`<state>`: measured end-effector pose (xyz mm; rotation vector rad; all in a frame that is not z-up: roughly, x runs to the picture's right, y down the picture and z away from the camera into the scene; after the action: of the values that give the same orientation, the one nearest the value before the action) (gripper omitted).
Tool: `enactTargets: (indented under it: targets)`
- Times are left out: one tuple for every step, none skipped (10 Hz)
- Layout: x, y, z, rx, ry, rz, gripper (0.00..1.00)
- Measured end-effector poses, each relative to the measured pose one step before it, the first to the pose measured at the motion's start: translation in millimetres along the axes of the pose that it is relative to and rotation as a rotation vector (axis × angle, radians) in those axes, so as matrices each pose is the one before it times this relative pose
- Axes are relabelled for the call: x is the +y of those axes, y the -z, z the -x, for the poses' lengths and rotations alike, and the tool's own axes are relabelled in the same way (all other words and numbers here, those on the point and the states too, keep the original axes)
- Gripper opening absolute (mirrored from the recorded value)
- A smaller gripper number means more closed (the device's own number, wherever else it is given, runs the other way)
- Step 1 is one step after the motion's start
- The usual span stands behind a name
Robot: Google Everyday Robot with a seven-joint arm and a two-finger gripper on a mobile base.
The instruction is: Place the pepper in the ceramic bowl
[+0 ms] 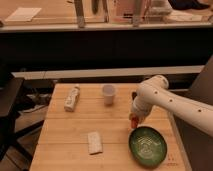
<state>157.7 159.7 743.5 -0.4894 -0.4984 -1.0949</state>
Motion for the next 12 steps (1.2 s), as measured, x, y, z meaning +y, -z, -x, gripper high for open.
enactTargets:
  targets:
    - [0.83, -0.52, 0.5, -0.00079, 0.00497, -0.00074, 0.0]
    - [5.17, -0.75, 1.84, -0.00376, 0.0013, 0.00003, 0.0]
    - [4.7, -1.83, 4.19, -0.00542, 0.00242, -0.00098, 0.0]
    - [3.26, -0.57, 4.84, -0.00242, 0.0032, -0.0007, 0.0]
    - [3.92, -1.16, 4.16, -0.00326, 0.00251, -0.00073, 0.0]
    - [1.67, -0.71, 1.28, -0.00151, 0.00263, -0.00104, 0.0]
    - [-0.33, -1.15, 0.68, -0.00243, 0.00619, 0.0001, 0.0]
    - [0.42, -0.9, 1.17, -0.00128, 0.00457, -0.00065, 0.0]
    - [4.02, -2.26, 3.07, -0.00444, 0.00104, 0.00059, 0.0]
    - [3.53, -0.94, 1.62, -0.00253, -0.00032, -0.00025, 0.0]
    - [4.44, -1.3, 1.73, -0.00268, -0.00049, 0.00007, 0.0]
    - [2.99, -0.43, 0.7, -0.00178, -0.0016, -0.00092, 0.0]
